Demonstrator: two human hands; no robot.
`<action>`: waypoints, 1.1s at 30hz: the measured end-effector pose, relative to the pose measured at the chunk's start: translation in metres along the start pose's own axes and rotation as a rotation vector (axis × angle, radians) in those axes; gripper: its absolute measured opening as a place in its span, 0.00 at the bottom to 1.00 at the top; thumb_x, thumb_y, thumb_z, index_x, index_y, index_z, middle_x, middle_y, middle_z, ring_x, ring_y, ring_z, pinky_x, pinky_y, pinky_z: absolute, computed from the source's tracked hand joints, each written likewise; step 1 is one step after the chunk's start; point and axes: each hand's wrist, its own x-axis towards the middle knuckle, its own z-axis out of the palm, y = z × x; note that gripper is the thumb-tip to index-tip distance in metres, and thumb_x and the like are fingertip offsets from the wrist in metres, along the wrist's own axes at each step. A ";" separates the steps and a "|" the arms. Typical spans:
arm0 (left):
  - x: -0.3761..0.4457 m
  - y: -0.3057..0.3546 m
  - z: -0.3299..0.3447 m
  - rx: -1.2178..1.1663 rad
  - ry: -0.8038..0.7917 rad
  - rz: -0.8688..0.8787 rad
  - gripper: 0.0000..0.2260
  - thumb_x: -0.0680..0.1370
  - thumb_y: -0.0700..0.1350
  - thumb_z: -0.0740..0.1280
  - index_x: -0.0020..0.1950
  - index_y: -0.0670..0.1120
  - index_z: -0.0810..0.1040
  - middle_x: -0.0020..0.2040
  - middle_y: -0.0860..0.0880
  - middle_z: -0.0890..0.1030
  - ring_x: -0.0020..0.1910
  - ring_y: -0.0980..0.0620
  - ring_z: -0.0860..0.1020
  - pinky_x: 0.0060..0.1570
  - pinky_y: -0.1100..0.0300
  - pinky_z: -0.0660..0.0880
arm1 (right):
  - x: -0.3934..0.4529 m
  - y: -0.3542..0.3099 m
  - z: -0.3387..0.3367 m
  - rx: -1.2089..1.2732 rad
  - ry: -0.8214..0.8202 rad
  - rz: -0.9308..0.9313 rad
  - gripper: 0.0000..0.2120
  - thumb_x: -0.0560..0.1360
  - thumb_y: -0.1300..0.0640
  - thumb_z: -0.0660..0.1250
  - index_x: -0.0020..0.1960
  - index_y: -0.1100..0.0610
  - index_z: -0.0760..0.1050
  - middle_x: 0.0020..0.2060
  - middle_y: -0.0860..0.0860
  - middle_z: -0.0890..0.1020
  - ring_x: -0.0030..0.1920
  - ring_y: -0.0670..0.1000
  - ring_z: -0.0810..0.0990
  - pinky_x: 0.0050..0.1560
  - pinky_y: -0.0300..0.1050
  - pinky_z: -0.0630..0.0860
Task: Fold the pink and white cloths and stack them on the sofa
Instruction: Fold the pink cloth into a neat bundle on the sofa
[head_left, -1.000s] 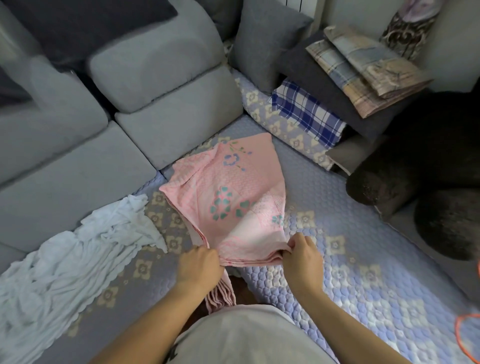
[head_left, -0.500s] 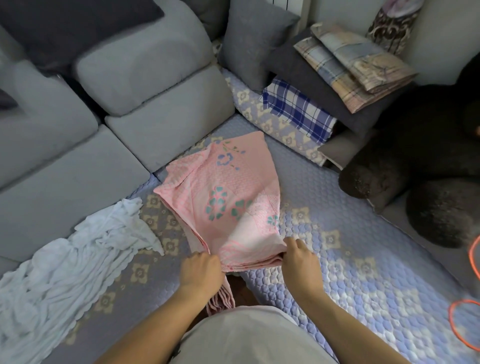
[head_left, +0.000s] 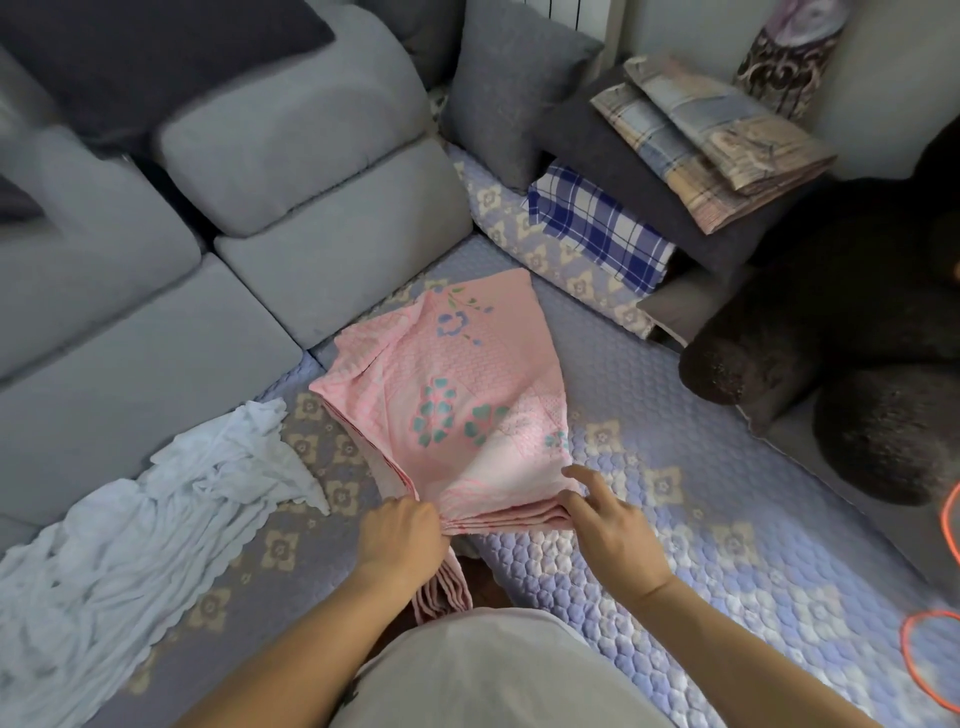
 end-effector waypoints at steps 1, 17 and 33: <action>0.001 0.000 0.000 -0.005 0.001 0.001 0.12 0.78 0.51 0.63 0.51 0.47 0.82 0.50 0.47 0.83 0.51 0.45 0.82 0.44 0.55 0.73 | 0.002 -0.001 -0.001 -0.001 0.010 -0.010 0.18 0.67 0.74 0.69 0.51 0.58 0.74 0.66 0.55 0.72 0.34 0.55 0.82 0.26 0.47 0.77; -0.003 -0.001 -0.007 -0.005 0.015 -0.002 0.11 0.77 0.50 0.64 0.49 0.47 0.83 0.49 0.47 0.84 0.50 0.44 0.82 0.41 0.55 0.68 | 0.008 -0.016 -0.014 -0.332 -0.310 -0.055 0.22 0.50 0.70 0.80 0.43 0.59 0.80 0.56 0.60 0.78 0.21 0.50 0.73 0.16 0.44 0.67; -0.009 0.017 -0.001 0.055 -0.022 0.140 0.09 0.71 0.48 0.68 0.46 0.47 0.84 0.46 0.45 0.84 0.46 0.43 0.81 0.50 0.51 0.73 | 0.026 -0.038 0.016 0.603 -0.071 1.346 0.07 0.72 0.60 0.61 0.37 0.60 0.74 0.32 0.53 0.78 0.33 0.55 0.75 0.34 0.45 0.71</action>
